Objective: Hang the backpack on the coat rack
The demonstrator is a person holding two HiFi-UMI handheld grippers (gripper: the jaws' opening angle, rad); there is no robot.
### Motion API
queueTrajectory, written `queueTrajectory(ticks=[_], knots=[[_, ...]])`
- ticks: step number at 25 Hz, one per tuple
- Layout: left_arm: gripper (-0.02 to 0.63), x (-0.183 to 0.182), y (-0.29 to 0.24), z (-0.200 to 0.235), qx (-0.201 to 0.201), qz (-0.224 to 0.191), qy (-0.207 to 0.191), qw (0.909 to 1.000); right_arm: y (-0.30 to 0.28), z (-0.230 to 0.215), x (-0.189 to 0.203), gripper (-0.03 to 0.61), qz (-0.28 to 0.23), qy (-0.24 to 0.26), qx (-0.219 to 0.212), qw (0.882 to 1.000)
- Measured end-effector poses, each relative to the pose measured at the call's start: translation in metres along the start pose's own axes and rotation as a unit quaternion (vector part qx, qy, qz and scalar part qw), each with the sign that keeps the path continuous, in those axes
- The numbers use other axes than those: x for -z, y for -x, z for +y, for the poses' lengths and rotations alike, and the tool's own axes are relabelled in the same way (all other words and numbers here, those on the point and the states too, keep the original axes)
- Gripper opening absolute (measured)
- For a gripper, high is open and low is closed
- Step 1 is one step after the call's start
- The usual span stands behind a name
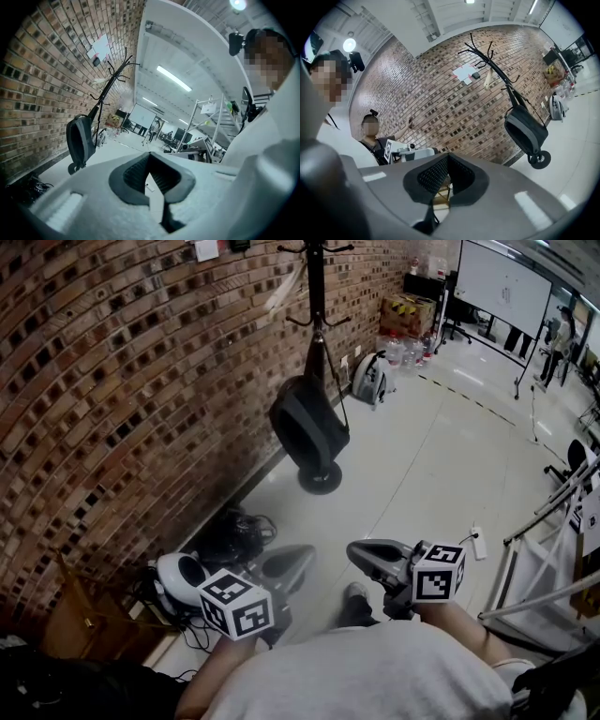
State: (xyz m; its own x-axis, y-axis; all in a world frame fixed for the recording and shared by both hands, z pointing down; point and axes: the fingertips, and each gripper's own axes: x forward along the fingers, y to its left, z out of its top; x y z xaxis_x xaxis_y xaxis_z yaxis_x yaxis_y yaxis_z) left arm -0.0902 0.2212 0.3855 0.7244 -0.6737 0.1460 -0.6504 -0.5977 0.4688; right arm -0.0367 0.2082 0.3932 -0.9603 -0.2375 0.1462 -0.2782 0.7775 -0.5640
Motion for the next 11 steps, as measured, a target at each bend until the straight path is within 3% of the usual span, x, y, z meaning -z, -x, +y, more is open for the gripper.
queueTrajectory(ticks=[11], knots=[[0.000,0.0099,-0.0096,-0.0006,-0.009,0.010,0.016,0.9998,0.0085,-0.0041,0.0074,0.000,0.003,0.003,-0.001,1.000]])
